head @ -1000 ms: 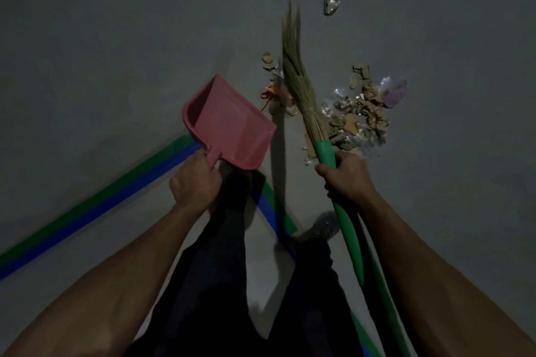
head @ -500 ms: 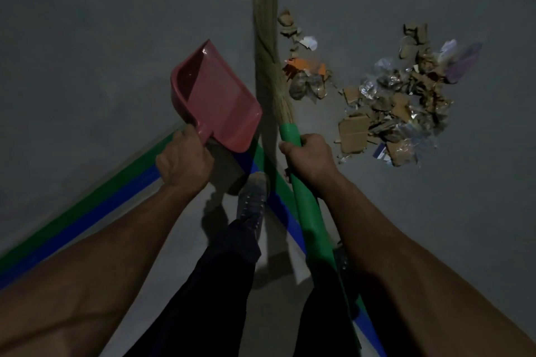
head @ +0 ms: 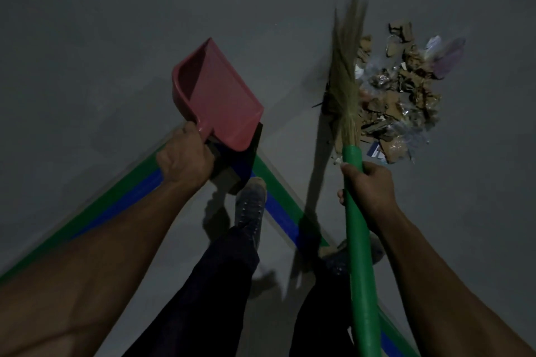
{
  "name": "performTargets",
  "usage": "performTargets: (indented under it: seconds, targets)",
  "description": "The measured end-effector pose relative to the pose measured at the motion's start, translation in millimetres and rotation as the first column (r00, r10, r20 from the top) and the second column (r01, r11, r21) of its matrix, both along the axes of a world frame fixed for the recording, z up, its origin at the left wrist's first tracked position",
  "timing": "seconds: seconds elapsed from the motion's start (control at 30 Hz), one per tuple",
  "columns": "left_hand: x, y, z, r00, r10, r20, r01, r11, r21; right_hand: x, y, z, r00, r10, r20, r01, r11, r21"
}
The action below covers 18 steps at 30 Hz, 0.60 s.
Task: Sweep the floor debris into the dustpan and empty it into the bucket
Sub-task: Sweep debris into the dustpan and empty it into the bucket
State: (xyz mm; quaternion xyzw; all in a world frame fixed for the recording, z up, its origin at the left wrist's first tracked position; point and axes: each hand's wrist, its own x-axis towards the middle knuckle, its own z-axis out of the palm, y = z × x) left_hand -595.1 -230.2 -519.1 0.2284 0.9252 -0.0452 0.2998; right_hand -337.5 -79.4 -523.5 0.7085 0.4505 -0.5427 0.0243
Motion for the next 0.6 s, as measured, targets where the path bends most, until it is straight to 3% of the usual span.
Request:
performTargets:
  seconds: [0.2,0.3,0.47,0.6]
  targets:
    - [3,12,10,0.999,-0.035,-0.020,0.035,0.999,0.023,-15,-45,28,0.982,0.165,-0.095,-0.164,0.986,0.020]
    - [7,18,9,0.997,-0.075,-0.036,0.076,0.997,0.031,-19,-49,15,0.967,0.252,-0.042,-0.254,0.966,-0.043]
    - [12,24,-1,0.991,-0.115,-0.069,0.119,0.992,0.050,10,-14,-6,0.976,0.196,0.094,-0.189,0.979,-0.075]
    - [18,33,5,0.993,-0.111,-0.048,0.113,0.992,0.051,25,6,4,0.986,0.155,0.067,-0.155,0.988,-0.001]
